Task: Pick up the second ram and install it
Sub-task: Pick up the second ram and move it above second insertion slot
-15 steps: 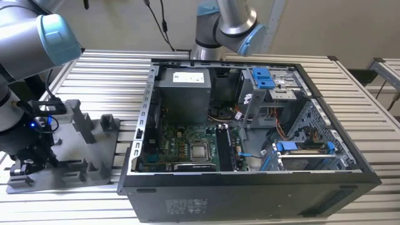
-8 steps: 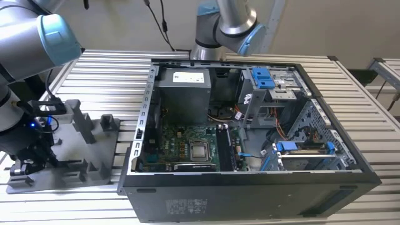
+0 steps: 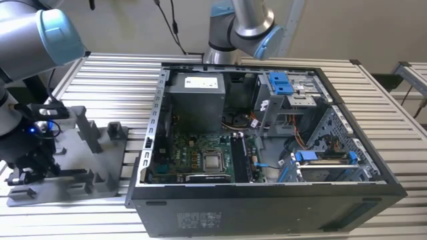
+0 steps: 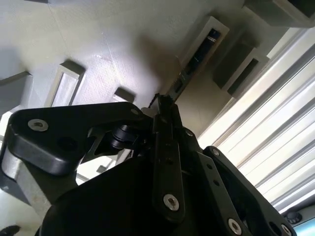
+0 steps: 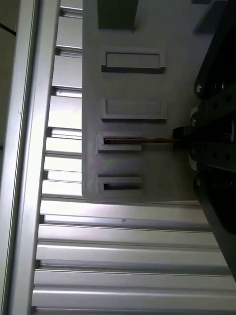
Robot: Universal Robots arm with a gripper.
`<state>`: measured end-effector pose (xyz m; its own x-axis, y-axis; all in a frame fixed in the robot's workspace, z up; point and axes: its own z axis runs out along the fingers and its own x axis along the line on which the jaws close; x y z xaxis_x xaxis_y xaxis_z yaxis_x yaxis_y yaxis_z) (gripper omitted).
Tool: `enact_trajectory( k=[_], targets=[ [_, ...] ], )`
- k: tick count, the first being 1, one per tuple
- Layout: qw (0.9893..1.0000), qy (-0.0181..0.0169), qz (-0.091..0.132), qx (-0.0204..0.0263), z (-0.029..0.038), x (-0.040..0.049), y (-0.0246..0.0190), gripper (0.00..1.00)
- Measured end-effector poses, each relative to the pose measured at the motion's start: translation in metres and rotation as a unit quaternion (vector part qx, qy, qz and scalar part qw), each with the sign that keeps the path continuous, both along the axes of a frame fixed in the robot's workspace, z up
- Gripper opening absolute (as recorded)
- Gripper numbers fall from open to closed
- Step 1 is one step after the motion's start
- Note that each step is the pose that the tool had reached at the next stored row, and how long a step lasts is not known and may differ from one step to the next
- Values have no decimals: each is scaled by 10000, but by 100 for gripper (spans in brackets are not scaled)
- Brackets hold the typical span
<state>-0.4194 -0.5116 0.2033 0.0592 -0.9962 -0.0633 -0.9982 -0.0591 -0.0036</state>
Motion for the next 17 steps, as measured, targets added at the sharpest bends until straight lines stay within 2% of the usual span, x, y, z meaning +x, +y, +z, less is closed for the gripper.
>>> enact_trajectory(
  k=[5, 14, 17],
  targets=[
    [10000, 1, 0, 0, 90, 0, 0, 14],
    [10000, 1, 0, 0, 186, 0, 0, 14],
    [10000, -1, 0, 1, 200, 0, 0, 14]
  ],
)
